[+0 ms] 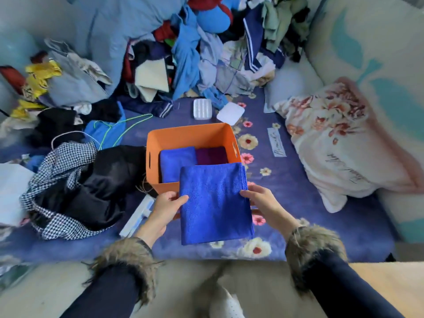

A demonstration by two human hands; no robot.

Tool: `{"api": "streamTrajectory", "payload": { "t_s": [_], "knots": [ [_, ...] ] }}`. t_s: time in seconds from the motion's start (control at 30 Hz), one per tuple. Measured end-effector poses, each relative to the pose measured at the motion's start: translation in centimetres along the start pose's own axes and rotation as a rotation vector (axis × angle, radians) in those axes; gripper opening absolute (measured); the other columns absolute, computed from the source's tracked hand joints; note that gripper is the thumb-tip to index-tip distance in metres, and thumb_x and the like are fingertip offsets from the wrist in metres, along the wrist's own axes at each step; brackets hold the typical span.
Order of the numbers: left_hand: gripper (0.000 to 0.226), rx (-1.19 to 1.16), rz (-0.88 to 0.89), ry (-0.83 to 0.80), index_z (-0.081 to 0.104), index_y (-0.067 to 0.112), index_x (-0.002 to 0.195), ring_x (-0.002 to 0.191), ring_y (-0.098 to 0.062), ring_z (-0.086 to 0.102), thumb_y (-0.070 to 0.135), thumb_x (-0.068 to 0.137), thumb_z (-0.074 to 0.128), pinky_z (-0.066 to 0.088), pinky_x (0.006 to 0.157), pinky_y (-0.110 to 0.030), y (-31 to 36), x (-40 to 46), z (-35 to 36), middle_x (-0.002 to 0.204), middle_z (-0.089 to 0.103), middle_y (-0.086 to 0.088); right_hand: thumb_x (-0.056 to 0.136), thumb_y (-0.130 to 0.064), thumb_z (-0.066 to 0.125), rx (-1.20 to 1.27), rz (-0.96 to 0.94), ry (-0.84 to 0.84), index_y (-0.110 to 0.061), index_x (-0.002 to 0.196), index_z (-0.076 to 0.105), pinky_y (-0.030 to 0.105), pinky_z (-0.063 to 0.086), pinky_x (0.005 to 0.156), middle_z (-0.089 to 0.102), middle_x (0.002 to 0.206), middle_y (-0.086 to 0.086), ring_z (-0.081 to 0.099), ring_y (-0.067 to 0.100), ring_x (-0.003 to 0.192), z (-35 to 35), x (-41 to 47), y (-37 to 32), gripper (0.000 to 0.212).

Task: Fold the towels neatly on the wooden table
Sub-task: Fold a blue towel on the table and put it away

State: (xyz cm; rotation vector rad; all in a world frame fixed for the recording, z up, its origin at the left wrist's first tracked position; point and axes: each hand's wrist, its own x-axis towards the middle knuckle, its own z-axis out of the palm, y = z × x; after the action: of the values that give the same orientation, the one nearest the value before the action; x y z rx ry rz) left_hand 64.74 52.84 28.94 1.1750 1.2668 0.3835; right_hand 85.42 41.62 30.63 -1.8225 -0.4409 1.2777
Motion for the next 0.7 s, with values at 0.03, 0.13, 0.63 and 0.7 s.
{"api": "streamTrajectory", "payload": {
  "t_s": [0.03,0.13,0.63,0.7],
  "knots": [
    [0.009,-0.004,-0.004,0.005,0.064,0.007,0.091,0.076,-0.017,0.060,0.008,0.091,0.056,0.046,0.051,-0.018,0.3,1.1,-0.3,0.089,0.066,-0.006,0.090,-0.011,0.053,-0.010,0.003,-0.009,-0.014,0.091,0.061,0.023,0.045,0.057,0.060,0.082,0.003,0.053,0.013,0.067,0.3,1.2,-0.7,0.009],
    [0.009,-0.015,-0.035,0.023,0.064,0.010,0.085,0.068,-0.015,0.059,0.008,0.090,0.057,0.047,0.050,-0.019,1.5,5.1,-0.6,0.084,0.066,-0.004,0.089,-0.014,0.056,-0.043,0.021,-0.006,-0.015,0.081,0.058,0.027,0.046,0.062,0.057,0.082,0.005,0.052,0.016,0.071,0.7,5.7,-2.6,0.008],
    [0.010,0.170,-0.251,0.124,0.064,0.010,0.078,0.078,-0.023,0.055,0.017,0.086,0.061,0.045,0.069,-0.033,0.2,30.7,3.3,0.080,0.061,-0.006,0.092,-0.013,0.042,-0.690,0.097,0.119,0.003,0.107,0.053,0.030,0.037,0.076,0.060,0.110,0.021,0.056,0.036,0.102,3.9,32.1,-5.3,0.024],
    [0.009,0.133,-0.292,0.101,0.063,0.009,0.081,0.085,-0.025,0.059,0.015,0.086,0.060,0.052,0.074,-0.038,-1.0,32.9,3.9,0.088,0.064,-0.008,0.091,-0.010,0.041,-0.733,0.117,0.137,0.005,0.113,0.050,0.032,0.034,0.090,0.057,0.117,0.023,0.051,0.036,0.112,4.4,34.1,-4.6,0.028]
  ]
}}
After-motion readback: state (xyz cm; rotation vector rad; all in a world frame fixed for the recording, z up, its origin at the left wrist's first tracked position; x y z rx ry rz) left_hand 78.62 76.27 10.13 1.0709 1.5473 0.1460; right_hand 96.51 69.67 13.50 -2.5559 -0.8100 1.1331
